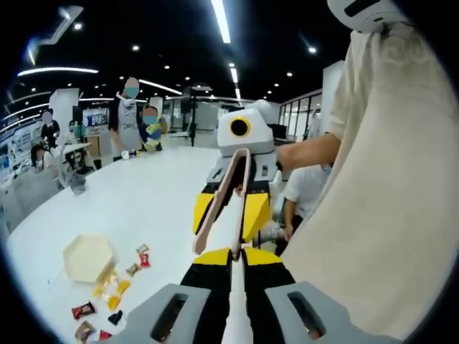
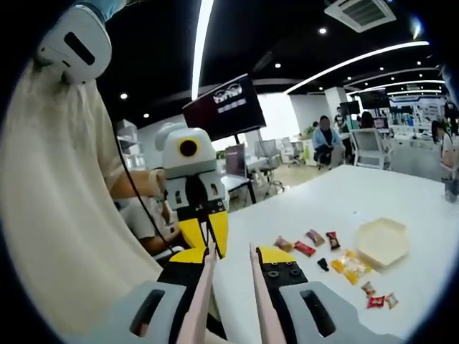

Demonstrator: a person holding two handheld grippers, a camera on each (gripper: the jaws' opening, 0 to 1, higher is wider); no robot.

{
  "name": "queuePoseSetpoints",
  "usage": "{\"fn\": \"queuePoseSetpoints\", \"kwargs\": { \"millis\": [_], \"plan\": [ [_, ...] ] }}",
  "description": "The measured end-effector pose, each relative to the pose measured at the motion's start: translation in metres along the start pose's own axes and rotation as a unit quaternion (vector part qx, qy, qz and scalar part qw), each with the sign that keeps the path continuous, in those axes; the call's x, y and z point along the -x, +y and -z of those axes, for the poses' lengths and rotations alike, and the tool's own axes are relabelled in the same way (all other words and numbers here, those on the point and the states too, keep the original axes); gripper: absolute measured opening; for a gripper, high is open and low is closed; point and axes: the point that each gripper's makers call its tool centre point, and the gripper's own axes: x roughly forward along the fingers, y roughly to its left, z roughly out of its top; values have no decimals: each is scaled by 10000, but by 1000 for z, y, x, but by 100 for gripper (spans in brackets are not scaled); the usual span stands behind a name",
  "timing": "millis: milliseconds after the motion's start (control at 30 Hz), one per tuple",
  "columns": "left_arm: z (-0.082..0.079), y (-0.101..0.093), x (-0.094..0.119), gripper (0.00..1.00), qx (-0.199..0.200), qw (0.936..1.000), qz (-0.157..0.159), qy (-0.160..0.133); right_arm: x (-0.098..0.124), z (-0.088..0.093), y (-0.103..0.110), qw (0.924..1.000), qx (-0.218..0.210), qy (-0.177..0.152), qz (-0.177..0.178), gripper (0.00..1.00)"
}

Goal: Place the target food into the container with the food tongs after gripping and lifting it, then release it inside without dropping or visibly crushing the food.

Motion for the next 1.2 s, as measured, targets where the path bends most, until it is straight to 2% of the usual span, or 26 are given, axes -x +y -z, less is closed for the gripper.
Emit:
{"fn": "queuePoseSetpoints", "kwargs": {
  "millis": [167,333,500,833,1033,1200],
  "plan": [
    [0,5,6,4,75,9998,-165,-84,-4,-3,-3,9999,-86,-59,70,25],
    [4,7,11,3,159,9994,-283,-99,-3,-2,-6,9997,-230,20,86,25],
    [4,9,16,0,226,9989,-390,-129,-3,-1,-10,9998,-103,130,116,24],
    [7,17,23,0,346,9966,-707,-231,-2,9,-25,9991,-138,309,247,24],
    [7,19,25,0,495,9944,-854,-377,1,3,-28,9994,-170,182,233,23],
    [7,22,26,0,577,9925,-972,-473,-3,-1,-25,9998,-2,158,83,23]
  ]
}}
